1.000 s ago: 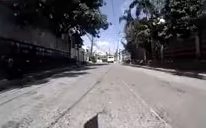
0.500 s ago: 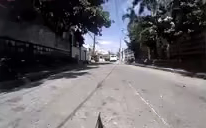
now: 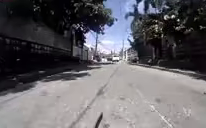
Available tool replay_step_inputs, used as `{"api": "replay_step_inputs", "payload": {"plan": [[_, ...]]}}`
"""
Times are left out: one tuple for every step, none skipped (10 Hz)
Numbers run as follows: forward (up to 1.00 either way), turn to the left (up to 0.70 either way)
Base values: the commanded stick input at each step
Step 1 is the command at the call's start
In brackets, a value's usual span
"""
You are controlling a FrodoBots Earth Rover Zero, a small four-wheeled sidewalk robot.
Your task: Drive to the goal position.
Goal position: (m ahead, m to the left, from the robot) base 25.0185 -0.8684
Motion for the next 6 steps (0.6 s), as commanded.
{"api": "replay_step_inputs", "payload": {"plan": [[0.0, 0.0], [0.0, 0.0], [0.0, 0.0], [0.0, 0.0], [0.0, 0.0], [0.0, 0.0]]}}
